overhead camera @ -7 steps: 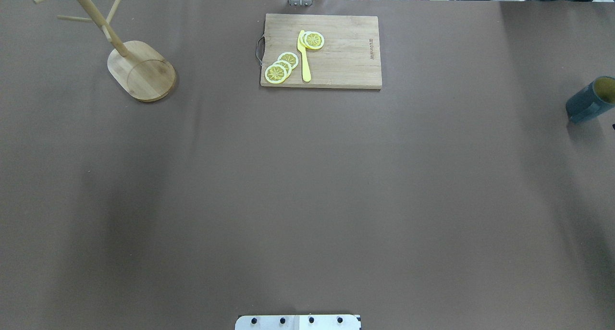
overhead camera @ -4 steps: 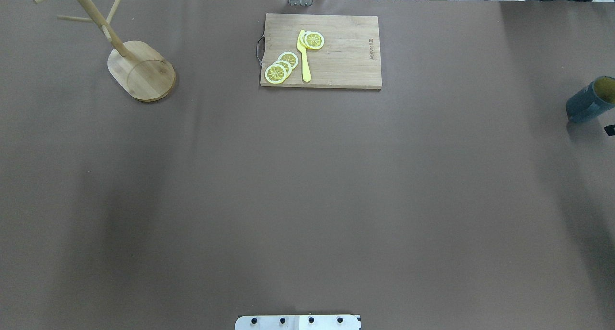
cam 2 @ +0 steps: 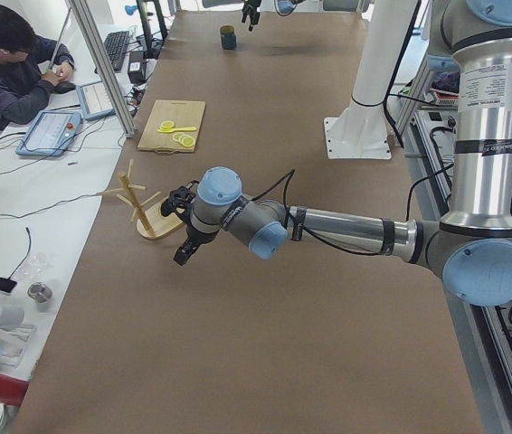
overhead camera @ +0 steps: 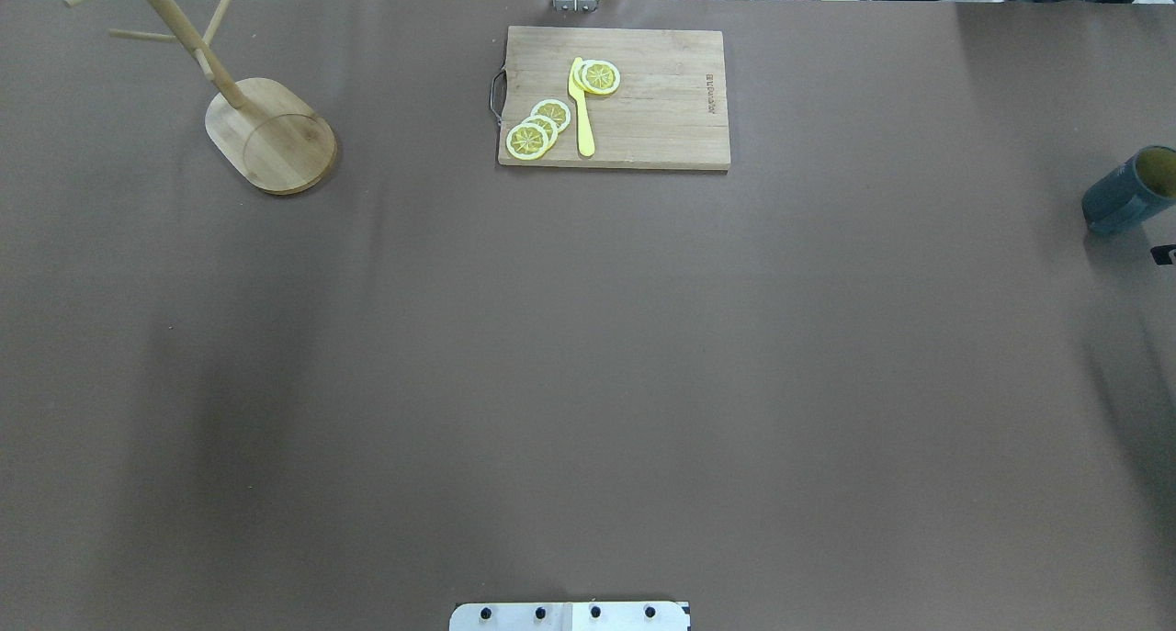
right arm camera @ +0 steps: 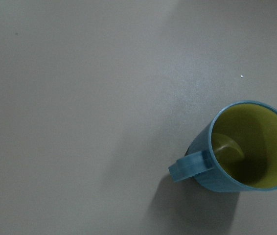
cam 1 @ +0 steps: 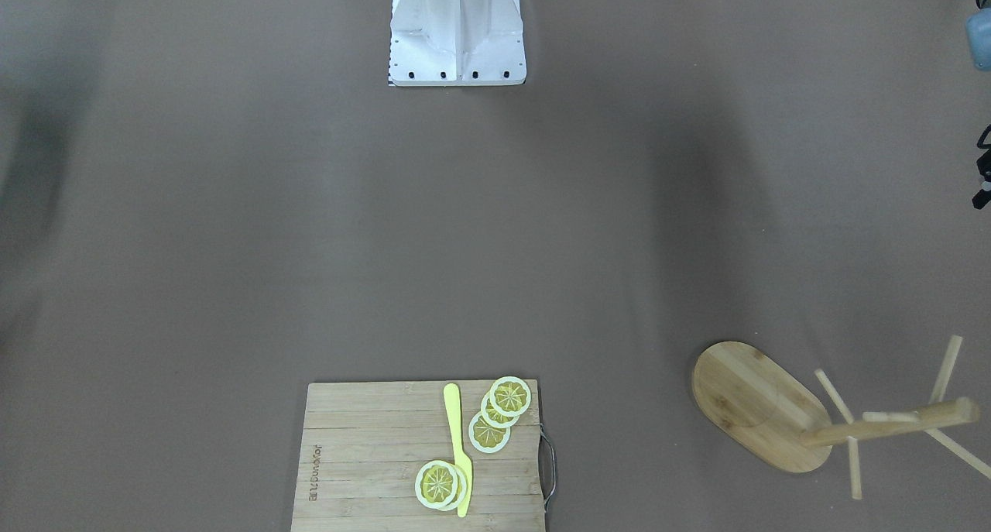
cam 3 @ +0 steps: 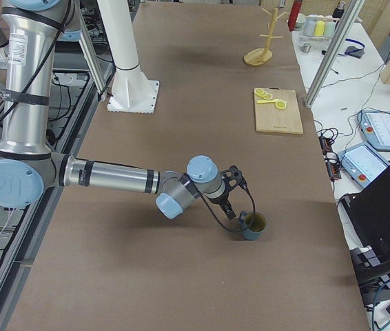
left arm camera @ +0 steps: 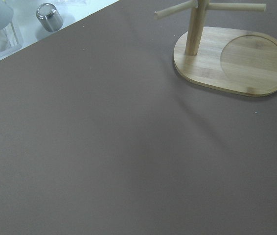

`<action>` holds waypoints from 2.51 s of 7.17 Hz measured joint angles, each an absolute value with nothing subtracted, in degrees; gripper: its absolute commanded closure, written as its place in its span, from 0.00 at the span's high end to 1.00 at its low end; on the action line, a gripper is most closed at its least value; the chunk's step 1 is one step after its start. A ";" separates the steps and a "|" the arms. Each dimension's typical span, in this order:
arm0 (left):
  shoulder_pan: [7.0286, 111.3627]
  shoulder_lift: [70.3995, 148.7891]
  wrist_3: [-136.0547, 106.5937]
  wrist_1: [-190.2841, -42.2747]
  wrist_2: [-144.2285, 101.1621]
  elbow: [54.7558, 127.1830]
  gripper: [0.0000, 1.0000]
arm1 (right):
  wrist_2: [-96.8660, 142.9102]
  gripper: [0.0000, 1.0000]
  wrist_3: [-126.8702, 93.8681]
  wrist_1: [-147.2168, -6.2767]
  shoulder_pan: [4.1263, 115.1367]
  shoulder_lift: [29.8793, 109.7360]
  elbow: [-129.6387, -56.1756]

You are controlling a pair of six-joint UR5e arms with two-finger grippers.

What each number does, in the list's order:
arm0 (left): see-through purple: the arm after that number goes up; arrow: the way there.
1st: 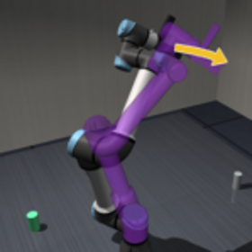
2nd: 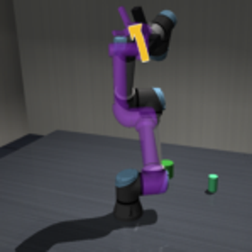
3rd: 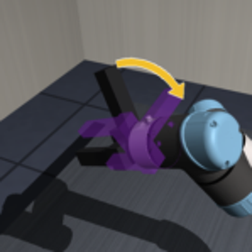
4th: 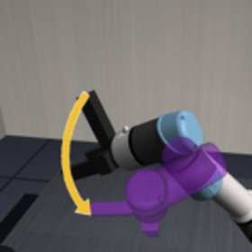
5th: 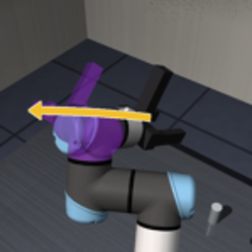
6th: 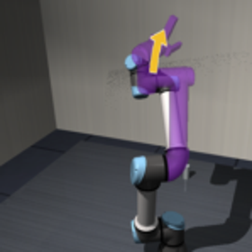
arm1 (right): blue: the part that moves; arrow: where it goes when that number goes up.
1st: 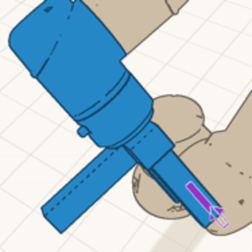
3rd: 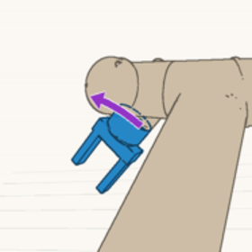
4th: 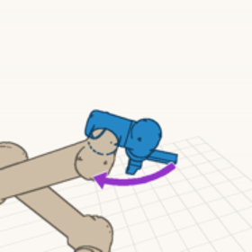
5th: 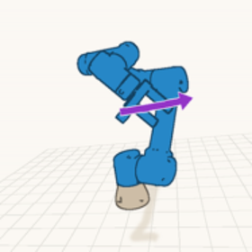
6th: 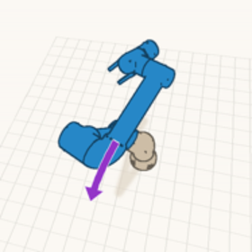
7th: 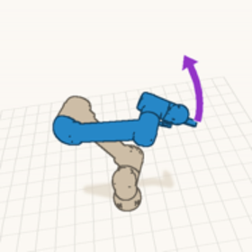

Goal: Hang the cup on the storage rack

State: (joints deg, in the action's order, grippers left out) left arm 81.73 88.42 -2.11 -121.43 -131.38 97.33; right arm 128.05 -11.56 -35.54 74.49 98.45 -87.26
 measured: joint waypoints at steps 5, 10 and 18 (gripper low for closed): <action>81.68 87.32 -2.08 -122.33 -131.34 97.14 0.99 | 123.30 0.95 -19.84 -18.22 69.64 93.82 -76.12; 81.65 87.27 -2.11 -123.48 -131.31 96.44 0.99 | 119.38 0.94 -23.77 -8.32 66.57 92.90 -69.87; 81.65 87.28 -2.16 -123.49 -131.31 96.43 0.99 | 119.48 0.86 -23.36 -7.17 66.55 91.50 -67.34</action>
